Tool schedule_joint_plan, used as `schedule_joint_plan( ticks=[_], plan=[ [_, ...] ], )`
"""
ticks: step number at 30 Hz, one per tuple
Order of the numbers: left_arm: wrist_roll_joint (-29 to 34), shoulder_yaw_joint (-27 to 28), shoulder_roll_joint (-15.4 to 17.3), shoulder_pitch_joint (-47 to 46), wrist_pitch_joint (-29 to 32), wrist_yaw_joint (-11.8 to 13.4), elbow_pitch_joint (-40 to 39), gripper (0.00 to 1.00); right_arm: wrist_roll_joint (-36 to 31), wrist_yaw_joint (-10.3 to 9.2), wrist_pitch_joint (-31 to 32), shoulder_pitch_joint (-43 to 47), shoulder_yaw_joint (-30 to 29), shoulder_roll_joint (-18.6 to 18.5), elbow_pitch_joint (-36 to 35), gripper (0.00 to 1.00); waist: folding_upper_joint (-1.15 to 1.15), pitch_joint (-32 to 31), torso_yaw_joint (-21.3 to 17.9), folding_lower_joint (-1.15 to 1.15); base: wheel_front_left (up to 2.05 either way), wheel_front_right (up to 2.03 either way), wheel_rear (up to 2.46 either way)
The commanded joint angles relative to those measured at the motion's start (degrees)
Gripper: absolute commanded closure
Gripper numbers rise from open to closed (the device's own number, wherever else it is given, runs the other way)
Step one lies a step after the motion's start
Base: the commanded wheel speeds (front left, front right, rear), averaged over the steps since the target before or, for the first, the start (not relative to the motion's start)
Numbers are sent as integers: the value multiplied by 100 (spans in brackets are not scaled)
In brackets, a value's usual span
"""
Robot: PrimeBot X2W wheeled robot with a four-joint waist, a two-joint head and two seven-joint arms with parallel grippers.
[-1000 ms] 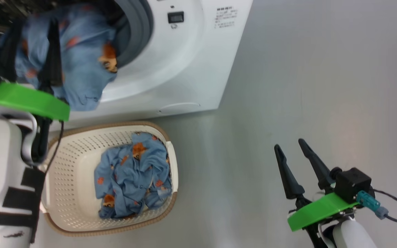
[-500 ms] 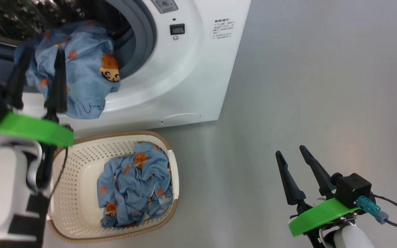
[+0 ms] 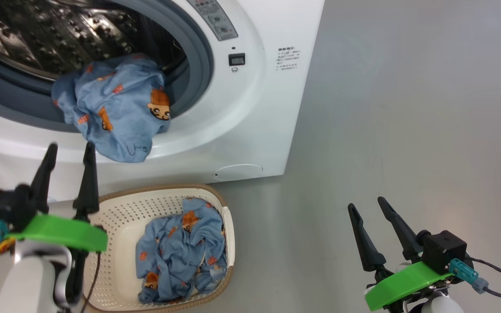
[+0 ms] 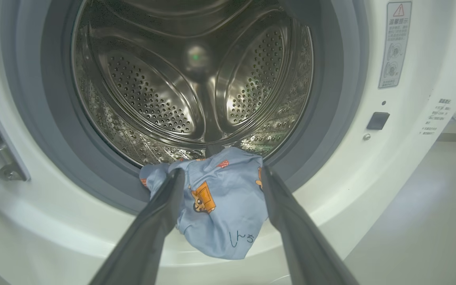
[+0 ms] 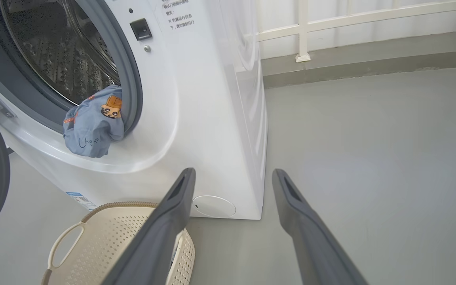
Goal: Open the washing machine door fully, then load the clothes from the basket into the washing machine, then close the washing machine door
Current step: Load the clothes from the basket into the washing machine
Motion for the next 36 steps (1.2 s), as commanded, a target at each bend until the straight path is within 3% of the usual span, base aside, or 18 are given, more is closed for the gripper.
schedule_joint_plan(
  ticks=[1,20,36],
  plan=[
    [66,275,121,107,-13,-15,-187,0,-11,16,-68,47,140,7,-111,0,0,-95,57,0,0,0,0],
    [524,1358,-554,1823,-13,-15,-1037,0,-65,16,-68,408,10,7,-231,0,0,-741,63,0,0,0,0],
    [678,1461,-771,2299,-13,-15,-1083,0,-126,16,-68,653,-86,7,-282,0,0,-966,87,0,0,0,0]
  ],
)
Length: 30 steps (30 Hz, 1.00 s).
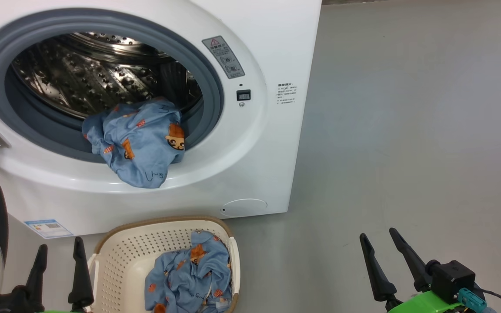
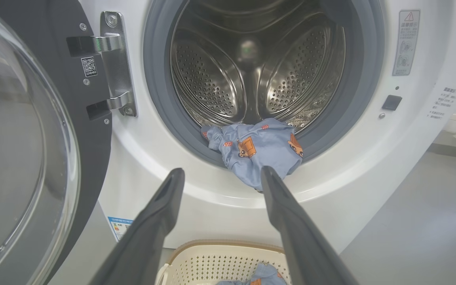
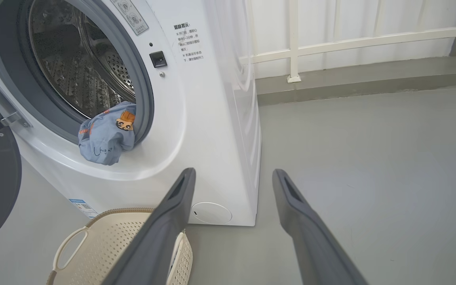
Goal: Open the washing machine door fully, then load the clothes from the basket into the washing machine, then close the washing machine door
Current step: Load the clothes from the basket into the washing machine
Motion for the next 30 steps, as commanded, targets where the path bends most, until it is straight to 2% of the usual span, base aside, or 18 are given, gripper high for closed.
schedule_joint_plan(
  ticks=[1,14,30],
  plan=[
    [27,186,64,-43,-14,-15,-111,0,-47,16,-69,-41,114,1,-147,0,0,5,1,0,0,0,0],
    [-94,36,57,-192,-14,-15,-31,0,-9,16,-69,-82,128,1,-153,0,0,138,-3,0,0,0,0],
    [-440,-537,564,-1518,-14,-15,340,0,105,16,-69,-305,306,1,-156,0,0,616,-290,0,0,0,0]
  ],
)
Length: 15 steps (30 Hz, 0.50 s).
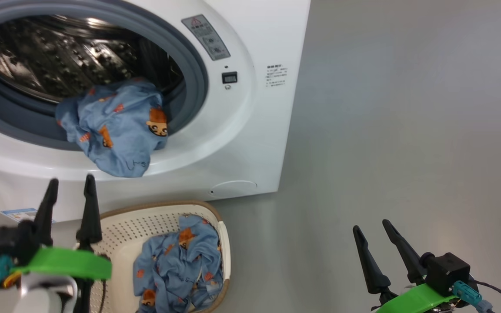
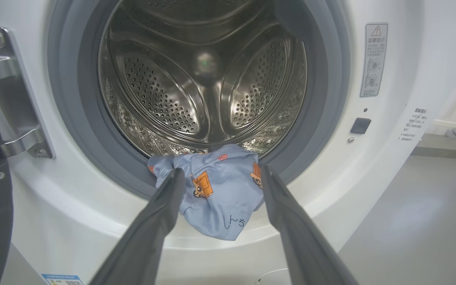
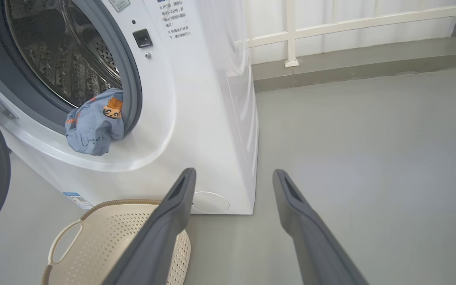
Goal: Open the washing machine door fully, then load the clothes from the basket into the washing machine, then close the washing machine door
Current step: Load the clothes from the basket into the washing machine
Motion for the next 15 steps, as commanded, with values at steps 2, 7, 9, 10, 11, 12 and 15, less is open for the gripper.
schedule_joint_plan(
  ticks=[2,7,9,10,11,12,15],
  plan=[
    [-80,58,307,-459,-19,-15,153,0,78,16,-69,-182,198,-3,-157,0,0,220,-140,0,0,0,0],
    [-285,-195,634,-1332,56,-15,747,0,111,16,-69,-302,277,-3,-176,0,0,504,-311,0,0,0,0],
    [-353,-264,797,-1648,179,-15,947,0,146,16,-69,-346,304,-3,-195,0,0,621,-391,0,0,0,0],
    [-376,-291,881,-1805,246,-15,1050,0,159,16,-69,-365,318,-3,-205,0,0,681,-429,0,0,0,0],
    [-395,-321,960,-1947,346,-15,1172,0,180,16,-69,-380,329,-3,-209,0,0,738,-467,0,0,0,0],
    [-444,-337,1015,-2092,418,-15,1279,0,195,16,-69,-395,339,-3,-214,0,0,795,-502,0,0,0,0],
    [-492,-371,1130,-2343,580,-15,1523,0,229,16,-69,-423,356,-3,-226,0,0,895,-569,0,0,0,0]
  ],
)
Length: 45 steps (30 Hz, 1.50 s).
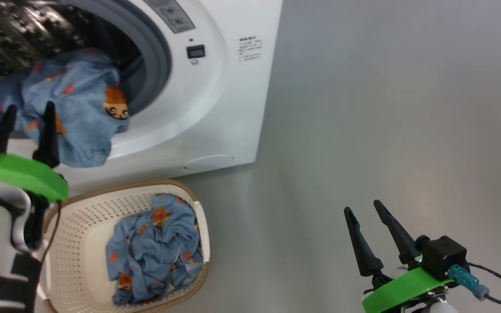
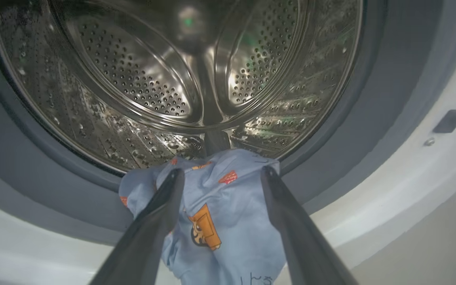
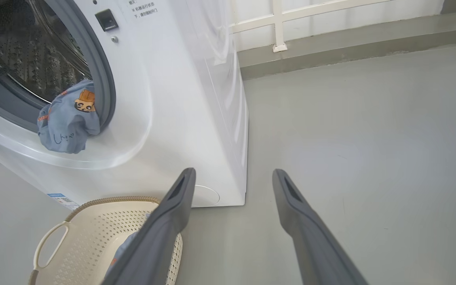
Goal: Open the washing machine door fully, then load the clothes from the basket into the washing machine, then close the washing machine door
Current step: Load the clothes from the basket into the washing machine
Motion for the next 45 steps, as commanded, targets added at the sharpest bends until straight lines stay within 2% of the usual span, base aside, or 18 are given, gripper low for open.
schedule_joint_plan(
  ticks=[1,11,16,24,27,29,30,31,37,41,42,45],
  plan=[
    [-99,143,278,-271,151,-15,51,0,77,16,-68,-105,175,-1,-156,0,0,247,-207,0,0,0,0],
    [-526,-207,476,-1217,1568,-15,998,0,192,16,-68,-252,232,-1,-251,0,0,625,-392,0,0,0,0],
    [-538,-345,662,-1579,2305,-8,1385,0,274,16,-68,-283,279,-1,-255,0,0,761,-469,0,0,0,0],
    [-386,-647,798,-2012,3148,54,1726,0,397,16,-68,-327,383,-1,-250,0,0,981,-565,0,0,0,0],
    [-405,-672,806,-2096,3291,69,1815,0,418,16,-68,-364,415,-1,-255,0,0,1054,-592,0,0,0,0],
    [-428,-695,801,-2114,3399,67,1894,53,435,16,-68,-380,432,-1,-252,0,0,1084,-607,0,0,0,0],
    [-448,-699,794,-2113,3443,67,1933,72,439,16,-68,-386,441,-1,-246,0,0,1095,-612,0,0,0,0],
    [-458,-712,789,-2104,3493,66,1973,100,449,16,-68,-390,451,-1,-236,0,0,1102,-618,0,0,0,0],
    [-491,-768,781,-2086,3549,63,2041,100,467,16,-68,-413,480,-1,-200,0,0,1121,-610,0,0,0,0],
    [-374,-758,786,-2132,2775,108,1864,100,477,16,-68,-439,483,-1,-185,0,0,1111,-578,0,0,0,0],
    [-374,-758,786,-2132,2775,108,1864,100,477,16,-68,-439,483,-1,-185,0,0,1111,-578,0,0,0,0],
    [-289,-765,777,-2223,2110,97,1780,100,475,16,-68,-450,491,-1,-188,0,0,1109,-541,0,0,0,0]
  ],
)
